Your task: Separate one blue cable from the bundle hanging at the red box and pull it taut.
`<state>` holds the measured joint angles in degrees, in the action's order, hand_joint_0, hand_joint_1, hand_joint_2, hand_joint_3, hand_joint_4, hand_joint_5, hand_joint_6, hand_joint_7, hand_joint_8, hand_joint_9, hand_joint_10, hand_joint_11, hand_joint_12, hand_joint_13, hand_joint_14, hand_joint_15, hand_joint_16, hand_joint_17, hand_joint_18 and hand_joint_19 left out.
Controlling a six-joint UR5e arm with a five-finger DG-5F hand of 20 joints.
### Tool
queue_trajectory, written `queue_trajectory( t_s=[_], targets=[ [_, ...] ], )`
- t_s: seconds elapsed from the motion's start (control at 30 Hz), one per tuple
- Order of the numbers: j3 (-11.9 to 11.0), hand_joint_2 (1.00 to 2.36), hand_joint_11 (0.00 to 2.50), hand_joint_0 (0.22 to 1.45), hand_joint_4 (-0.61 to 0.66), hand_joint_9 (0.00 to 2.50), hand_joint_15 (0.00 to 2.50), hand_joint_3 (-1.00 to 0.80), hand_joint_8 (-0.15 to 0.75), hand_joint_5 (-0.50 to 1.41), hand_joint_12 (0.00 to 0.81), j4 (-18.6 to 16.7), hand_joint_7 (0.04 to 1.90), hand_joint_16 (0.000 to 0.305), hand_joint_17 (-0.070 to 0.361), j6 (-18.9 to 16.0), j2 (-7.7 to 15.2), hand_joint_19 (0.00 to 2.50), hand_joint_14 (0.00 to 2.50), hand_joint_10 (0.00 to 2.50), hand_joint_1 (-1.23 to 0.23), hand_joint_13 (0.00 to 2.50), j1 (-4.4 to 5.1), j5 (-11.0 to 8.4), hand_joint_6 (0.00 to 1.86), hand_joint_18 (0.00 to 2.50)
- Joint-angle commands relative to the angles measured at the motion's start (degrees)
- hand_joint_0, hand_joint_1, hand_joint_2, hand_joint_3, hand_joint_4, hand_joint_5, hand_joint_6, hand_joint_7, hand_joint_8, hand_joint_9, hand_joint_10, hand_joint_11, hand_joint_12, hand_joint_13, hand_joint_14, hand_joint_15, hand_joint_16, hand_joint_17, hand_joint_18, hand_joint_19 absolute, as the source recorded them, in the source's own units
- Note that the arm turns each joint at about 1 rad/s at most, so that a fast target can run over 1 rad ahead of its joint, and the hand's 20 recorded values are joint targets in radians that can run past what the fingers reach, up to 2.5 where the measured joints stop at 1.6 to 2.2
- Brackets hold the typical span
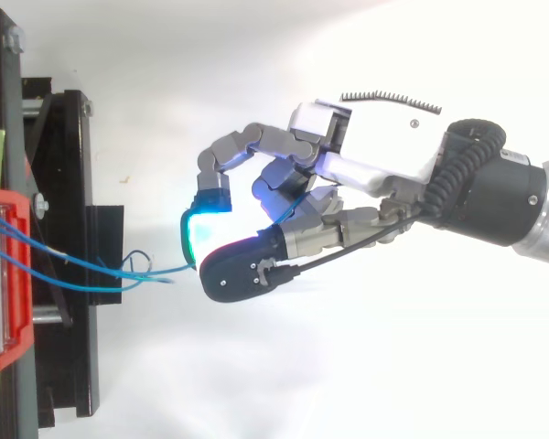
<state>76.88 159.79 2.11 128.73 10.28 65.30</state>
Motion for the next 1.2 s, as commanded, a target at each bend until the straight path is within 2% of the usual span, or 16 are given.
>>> queue_trajectory(
  t_s=[0.0,0.13,0.2,0.23,0.3,0.53,0.83,0.93,1.17],
  targets=[
    [0.0,1.03,1.65,0.65,0.05,1.03,1.51,-0.14,0.328,-0.18,0.395,0.0,1.26,0.044,0.100,0.0,-0.1,1.44,2.50,1.59,-0.76,0.96,0.09,0.09,0.87,1.40],
    [0.0,1.03,1.66,0.65,-0.03,1.04,1.51,-0.06,0.322,-0.18,0.393,0.0,1.28,0.045,0.101,0.0,-0.1,1.43,2.50,1.58,-0.77,0.97,0.00,0.09,0.88,1.41],
    [0.0,1.03,1.67,0.65,-0.01,1.05,1.49,-0.08,0.319,-0.18,0.383,0.0,1.26,0.045,0.102,0.0,0.0,1.45,2.50,1.57,-0.77,0.97,0.00,0.09,0.88,1.41],
    [0.0,1.03,1.68,0.64,0.01,1.06,1.50,-0.10,0.319,-0.18,0.384,0.0,1.25,0.046,0.104,0.0,-0.1,1.45,2.50,1.57,-0.76,0.97,0.00,0.09,0.87,1.42],
    [0.0,1.02,1.72,0.63,0.11,1.07,1.50,-0.28,0.324,-0.18,0.388,0.0,1.24,0.046,0.103,0.0,0.0,1.46,2.50,1.52,-0.68,0.97,0.00,0.00,0.86,1.41],
    [0.0,1.00,1.72,0.60,0.15,1.08,1.51,-0.50,0.325,-0.17,0.398,0.0,1.25,0.047,0.106,-0.1,-0.1,1.44,2.50,1.50,-0.62,0.97,0.00,-0.35,0.84,1.41],
    [0.0,1.00,1.71,0.57,0.16,1.07,1.49,-0.50,0.328,-0.18,0.399,0.1,1.23,0.047,0.106,-0.1,-0.1,1.43,2.50,1.52,-0.63,0.97,0.00,-0.44,0.84,1.42],
    [0.0,1.00,1.71,0.60,0.16,1.07,1.50,-0.50,0.324,-0.18,0.394,0.1,1.24,0.046,0.104,-0.1,0.0,1.44,2.50,1.51,-0.64,0.97,0.00,-0.44,0.84,1.40],
    [0.0,1.02,1.71,0.65,0.14,1.05,1.51,-0.27,0.326,-0.19,0.392,0.1,1.26,0.046,0.104,0.0,0.0,1.42,2.50,1.55,-0.72,0.97,0.09,-0.44,0.85,1.41]
  ],
)
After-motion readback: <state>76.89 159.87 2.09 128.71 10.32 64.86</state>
